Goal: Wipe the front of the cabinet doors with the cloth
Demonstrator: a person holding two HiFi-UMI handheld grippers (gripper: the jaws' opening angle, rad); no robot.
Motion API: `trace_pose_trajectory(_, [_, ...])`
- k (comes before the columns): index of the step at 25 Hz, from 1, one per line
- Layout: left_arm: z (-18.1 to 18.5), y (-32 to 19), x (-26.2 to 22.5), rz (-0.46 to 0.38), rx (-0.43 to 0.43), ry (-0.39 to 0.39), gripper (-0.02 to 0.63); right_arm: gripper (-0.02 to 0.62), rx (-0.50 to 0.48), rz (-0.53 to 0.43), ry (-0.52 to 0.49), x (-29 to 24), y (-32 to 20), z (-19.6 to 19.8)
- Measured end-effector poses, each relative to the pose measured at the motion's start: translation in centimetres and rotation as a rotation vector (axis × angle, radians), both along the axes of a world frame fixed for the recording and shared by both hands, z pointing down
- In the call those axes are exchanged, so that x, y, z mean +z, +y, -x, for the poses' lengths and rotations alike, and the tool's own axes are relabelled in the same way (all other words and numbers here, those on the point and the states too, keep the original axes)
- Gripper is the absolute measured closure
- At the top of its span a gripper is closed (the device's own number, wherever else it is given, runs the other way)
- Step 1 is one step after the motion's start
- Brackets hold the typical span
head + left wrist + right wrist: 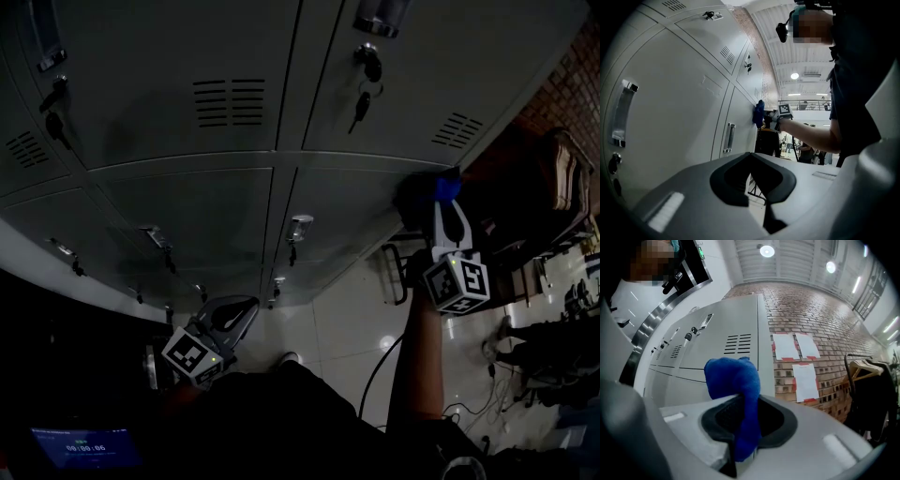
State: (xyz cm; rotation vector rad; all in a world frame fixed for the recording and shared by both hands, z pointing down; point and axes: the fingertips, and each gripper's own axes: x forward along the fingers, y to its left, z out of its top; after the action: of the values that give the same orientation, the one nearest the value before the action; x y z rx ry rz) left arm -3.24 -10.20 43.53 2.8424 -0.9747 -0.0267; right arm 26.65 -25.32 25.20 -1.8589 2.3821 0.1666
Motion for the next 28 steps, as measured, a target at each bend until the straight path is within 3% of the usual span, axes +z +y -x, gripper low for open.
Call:
trace_pose_trajectory(6, [0.3, 0.4, -0.2, 0.007, 0.002, -0.004, 0.606, 0.526, 0.063, 0.011, 0.011, 0.1, 0.1, -1.3])
trace_pose_trajectory(10, [1.0, 0.9, 0.0, 0.018, 0.010, -0.002, 0.606, 0.526, 0.057, -0.001, 0.011, 0.1, 1.5, 0.0])
trace_pose_trajectory(18, [3.7, 1.3, 0.0, 0.012, 0.003, 0.005, 0.606, 0.526, -0.141, 0.019, -0.019, 2.5, 5.0, 9.9])
trace_pose_trajectory(25, [6.1, 1.7, 0.3, 0.016, -0.026, 0.022, 0.605, 0.526, -0.386, 0.079, 0.009, 5.0, 5.8, 19.9])
trace_pose_trajectory(28, [6.7, 2.0, 0.5, 0.022, -0.033, 0.020, 0.605, 0.526, -0.421, 0.096, 0.038, 5.8, 5.3, 22.0])
